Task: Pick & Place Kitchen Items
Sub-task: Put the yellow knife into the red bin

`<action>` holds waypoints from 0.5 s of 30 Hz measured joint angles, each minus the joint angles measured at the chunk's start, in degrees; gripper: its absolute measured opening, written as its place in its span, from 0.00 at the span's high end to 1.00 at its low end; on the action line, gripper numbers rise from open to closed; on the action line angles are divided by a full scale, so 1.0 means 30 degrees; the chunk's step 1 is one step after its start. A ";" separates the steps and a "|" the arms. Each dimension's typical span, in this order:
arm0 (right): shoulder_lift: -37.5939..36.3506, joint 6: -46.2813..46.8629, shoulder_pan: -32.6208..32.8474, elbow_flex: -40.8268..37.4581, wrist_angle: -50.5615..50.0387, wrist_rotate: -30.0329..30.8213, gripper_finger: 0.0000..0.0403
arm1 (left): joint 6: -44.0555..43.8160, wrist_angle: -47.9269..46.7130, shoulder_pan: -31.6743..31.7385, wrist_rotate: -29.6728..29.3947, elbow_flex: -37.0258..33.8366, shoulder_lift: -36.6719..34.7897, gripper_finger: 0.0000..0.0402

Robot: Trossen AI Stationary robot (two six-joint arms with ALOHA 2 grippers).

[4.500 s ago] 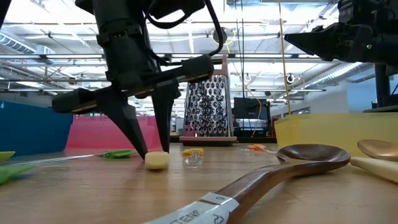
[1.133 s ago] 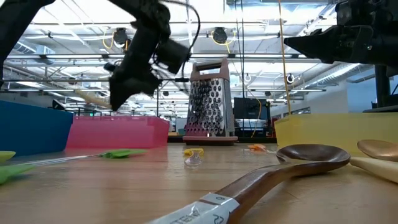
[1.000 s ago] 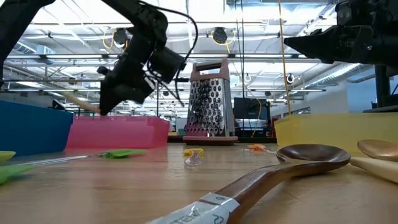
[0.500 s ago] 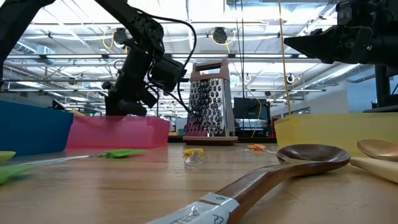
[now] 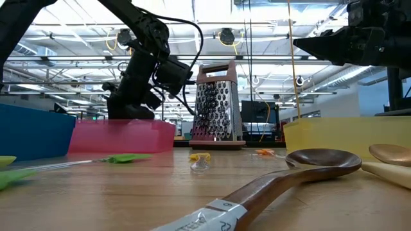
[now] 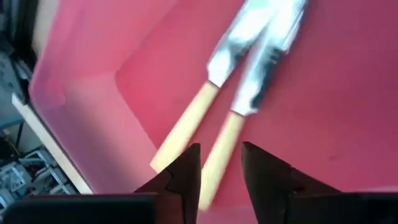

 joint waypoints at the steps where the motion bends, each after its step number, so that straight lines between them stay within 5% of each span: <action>1: 0.0007 0.0000 -0.0002 0.0000 0.0000 0.0000 0.77 | -0.0229 -0.0035 -0.0014 -0.0080 0.0000 0.0000 0.69; 15: 0.0000 0.0000 -0.0004 0.0000 -0.0309 0.0000 0.77 | -0.4400 -0.2691 -0.1547 0.0210 0.0733 0.0000 0.80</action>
